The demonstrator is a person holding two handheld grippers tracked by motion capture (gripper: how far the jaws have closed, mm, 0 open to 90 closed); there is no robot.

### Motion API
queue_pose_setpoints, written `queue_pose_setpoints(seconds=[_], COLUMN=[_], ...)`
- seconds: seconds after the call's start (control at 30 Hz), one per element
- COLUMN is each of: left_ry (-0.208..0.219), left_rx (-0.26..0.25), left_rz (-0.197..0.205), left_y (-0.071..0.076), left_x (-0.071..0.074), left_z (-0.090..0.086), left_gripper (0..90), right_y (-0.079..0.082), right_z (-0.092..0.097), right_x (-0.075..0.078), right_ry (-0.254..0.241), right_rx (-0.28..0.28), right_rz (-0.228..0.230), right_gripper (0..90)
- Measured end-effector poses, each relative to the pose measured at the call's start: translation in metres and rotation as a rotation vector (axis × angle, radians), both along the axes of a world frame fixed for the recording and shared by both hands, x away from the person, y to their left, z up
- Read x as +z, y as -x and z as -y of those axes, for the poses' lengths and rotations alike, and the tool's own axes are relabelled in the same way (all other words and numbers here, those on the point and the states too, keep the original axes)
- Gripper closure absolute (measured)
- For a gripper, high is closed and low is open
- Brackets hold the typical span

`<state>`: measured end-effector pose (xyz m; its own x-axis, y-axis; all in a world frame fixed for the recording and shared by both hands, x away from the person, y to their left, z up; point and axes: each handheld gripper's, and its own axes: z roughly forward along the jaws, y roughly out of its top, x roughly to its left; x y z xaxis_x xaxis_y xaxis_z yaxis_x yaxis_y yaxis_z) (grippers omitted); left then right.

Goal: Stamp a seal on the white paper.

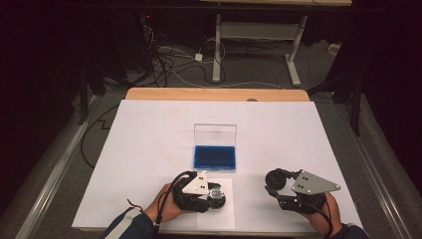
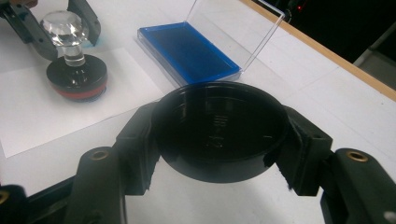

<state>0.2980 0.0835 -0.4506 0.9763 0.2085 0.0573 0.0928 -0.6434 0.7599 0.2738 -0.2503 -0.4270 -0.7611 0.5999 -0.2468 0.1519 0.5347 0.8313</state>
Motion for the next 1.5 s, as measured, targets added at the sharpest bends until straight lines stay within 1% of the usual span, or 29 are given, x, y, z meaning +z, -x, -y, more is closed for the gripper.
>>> queue_pose_setpoints(seconds=[0.07, 0.17, 0.2, 0.27, 0.43, 0.5, 0.57, 0.67, 0.77, 0.8, 0.87, 1.03, 1.5], left_ry=[0.000, -0.018, -0.014, -0.024, -0.020, -0.008, -0.003, -0.007, 0.003, 0.004, -0.002, 0.011, 0.008], left_rx=[-0.011, -0.016, -0.013, -0.012, -0.010, -0.011, -0.013, -0.008, -0.005, -0.004, -0.002, 0.003, 0.004], left_rz=[-0.009, -0.017, -0.015, 0.001, 0.004, -0.003, -0.009, 0.001, -0.004, 0.001, 0.005, 0.007, 0.011], left_y=[-0.001, -0.001, -0.001, -0.001, 0.000, -0.001, -0.002, 0.000, 0.000, 0.000, 0.001, 0.001, 0.001], left_x=[-0.001, -0.005, -0.006, -0.006, -0.008, -0.009, -0.010, -0.010, -0.012, -0.012, -0.012, -0.014, -0.015], left_z=[0.000, 0.001, 0.001, 0.002, 0.001, 0.001, 0.000, 0.000, 0.000, 0.000, 0.000, 0.000, 0.000], left_gripper=[54.1, 54.1, 54.1, 54.1, 54.1, 54.2, 54.1, 54.2, 54.2, 54.2, 54.2, 54.2, 54.1], right_y=[0.000, 0.000, -0.001, -0.001, -0.001, 0.000, 0.000, 0.000, 0.000, 0.000, 0.000, 0.000, 0.000], right_z=[0.000, 0.000, 0.000, 0.000, 0.000, 0.000, 0.000, -0.001, -0.001, -0.001, -0.001, -0.002, -0.002], right_x=[0.000, 0.000, 0.000, 0.000, 0.000, 0.000, 0.000, 0.000, 0.000, 0.000, 0.000, 0.000, -0.001], right_ry=[0.000, 0.001, 0.003, 0.004, 0.004, 0.005, 0.008, 0.009, 0.009, 0.008, 0.010, 0.010, 0.006], right_rx=[0.000, 0.000, 0.000, -0.002, 0.003, 0.005, 0.005, 0.005, 0.006, 0.007, 0.008, 0.007, 0.010], right_rz=[-0.001, -0.002, 0.000, -0.001, -0.001, -0.003, -0.002, -0.002, -0.003, -0.003, -0.002, -0.002, -0.005], right_gripper=[38.2, 38.2, 38.2, 38.1, 38.2, 38.2, 38.2, 38.2, 38.2, 38.2, 38.2, 38.2, 38.2])
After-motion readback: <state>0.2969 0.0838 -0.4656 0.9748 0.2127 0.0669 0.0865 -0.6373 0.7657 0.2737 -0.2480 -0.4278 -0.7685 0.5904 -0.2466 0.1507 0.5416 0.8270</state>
